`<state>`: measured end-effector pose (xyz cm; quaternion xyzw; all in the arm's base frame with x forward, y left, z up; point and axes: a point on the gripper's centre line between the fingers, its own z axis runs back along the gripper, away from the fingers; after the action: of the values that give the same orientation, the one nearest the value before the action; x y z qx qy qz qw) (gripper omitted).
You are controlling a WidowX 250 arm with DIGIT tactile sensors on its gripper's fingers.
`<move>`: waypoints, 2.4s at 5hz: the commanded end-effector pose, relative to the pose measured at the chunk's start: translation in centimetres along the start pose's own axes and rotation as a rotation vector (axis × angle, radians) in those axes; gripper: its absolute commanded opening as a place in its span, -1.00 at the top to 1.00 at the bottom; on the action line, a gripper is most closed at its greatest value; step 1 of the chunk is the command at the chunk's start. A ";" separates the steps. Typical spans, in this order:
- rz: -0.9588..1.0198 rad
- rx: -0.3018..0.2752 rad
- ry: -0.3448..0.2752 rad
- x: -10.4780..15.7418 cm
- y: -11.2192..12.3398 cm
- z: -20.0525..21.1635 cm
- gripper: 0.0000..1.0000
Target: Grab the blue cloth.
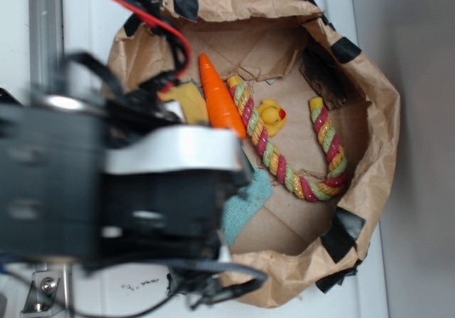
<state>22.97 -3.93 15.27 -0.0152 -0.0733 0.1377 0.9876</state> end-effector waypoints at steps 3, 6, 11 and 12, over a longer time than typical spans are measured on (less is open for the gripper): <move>0.042 -0.116 0.131 -0.2 1.4 -10.7 -1.00; -0.052 -0.100 0.111 -2.0 -1.3 -14.5 1.00; -0.043 0.018 -0.054 4.6 4.1 -10.6 1.00; -0.051 0.035 -0.063 5.5 5.2 -9.2 1.00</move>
<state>27.07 1.49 5.06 0.0043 -0.0617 0.1007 0.9930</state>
